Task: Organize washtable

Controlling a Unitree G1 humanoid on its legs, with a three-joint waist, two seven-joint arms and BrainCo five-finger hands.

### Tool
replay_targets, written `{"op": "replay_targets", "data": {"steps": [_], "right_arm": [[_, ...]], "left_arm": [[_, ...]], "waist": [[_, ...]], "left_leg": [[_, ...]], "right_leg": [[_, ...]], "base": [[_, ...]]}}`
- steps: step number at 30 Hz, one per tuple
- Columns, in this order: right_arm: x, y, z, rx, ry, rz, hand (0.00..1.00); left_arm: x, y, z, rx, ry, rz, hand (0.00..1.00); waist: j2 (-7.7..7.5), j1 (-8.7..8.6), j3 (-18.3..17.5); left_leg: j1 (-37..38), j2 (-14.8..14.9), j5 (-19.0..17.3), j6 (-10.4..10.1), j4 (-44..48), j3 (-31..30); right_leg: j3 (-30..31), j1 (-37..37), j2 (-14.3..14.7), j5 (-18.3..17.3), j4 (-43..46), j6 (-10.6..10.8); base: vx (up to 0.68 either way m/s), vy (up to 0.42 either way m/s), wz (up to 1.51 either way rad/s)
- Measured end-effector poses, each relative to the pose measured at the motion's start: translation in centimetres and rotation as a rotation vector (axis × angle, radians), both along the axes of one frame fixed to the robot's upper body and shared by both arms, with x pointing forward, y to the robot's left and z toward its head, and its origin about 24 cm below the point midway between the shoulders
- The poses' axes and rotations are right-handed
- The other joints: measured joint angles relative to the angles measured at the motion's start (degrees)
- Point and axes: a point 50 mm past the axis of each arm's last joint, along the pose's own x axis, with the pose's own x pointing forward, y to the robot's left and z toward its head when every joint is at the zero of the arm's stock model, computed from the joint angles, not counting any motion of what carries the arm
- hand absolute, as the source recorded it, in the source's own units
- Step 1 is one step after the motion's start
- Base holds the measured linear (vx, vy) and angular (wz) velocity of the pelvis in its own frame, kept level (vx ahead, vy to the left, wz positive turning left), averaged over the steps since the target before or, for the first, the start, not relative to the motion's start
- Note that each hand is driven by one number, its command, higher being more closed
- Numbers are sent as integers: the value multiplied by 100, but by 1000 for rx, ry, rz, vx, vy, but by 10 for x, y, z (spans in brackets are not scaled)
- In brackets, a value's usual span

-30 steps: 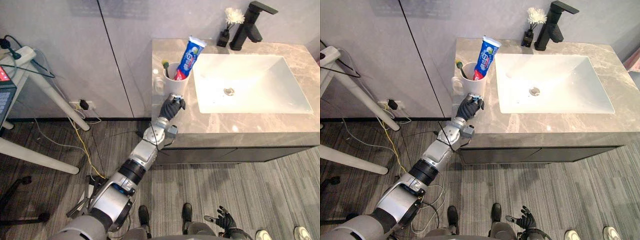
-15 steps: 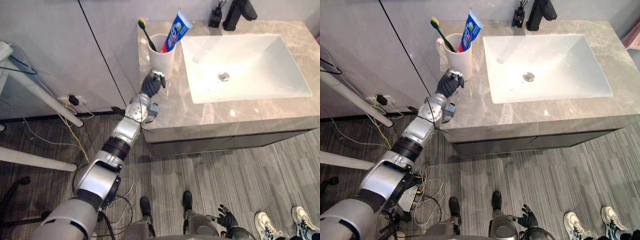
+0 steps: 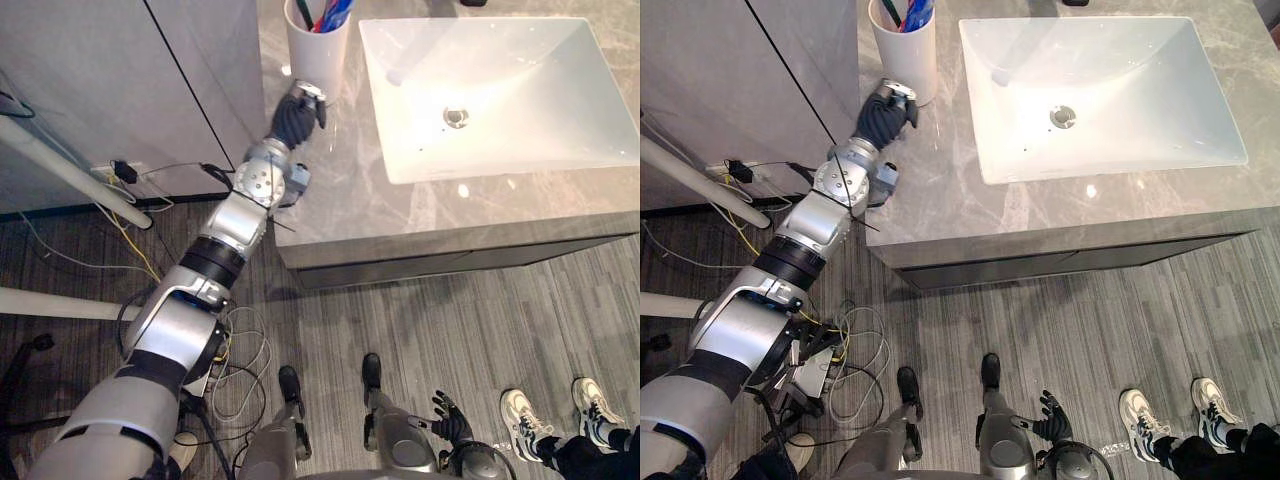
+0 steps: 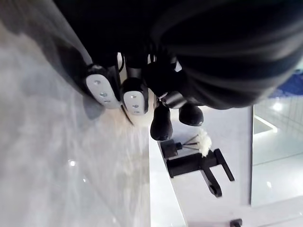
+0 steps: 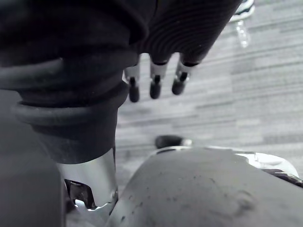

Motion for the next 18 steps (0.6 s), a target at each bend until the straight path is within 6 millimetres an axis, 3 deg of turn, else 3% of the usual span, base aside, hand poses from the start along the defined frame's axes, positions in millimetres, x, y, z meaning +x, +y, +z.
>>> {"op": "replay_targets", "data": {"steps": [5,13,18], "right_arm": [[2,0,2,-1,-12,1,0],[3,-4,3,-8,-17,-2,0],[2,-7,2,-17,-6,0,0]], "left_arm": [[-3,-9,3,-73,14,-55,100],[0,-14,-1,-166,48,-47,100],[-1,-10,-18,-191,103,-51,100]], "waist": [[20,-76,12],[95,-60,59],[162,-10,72]], "left_leg": [[-58,-68,0,3,22,0],[-54,-76,-34,49,121,-15],[103,-64,-35,47,130,-91]], "right_leg": [[25,-84,-39,2,49,4],[19,-49,-51,-1,93,0],[-88,157,-34,-55,88,-85]], "base": [[-1,25,-1],[-15,2,0],[-27,-6,8]]}}
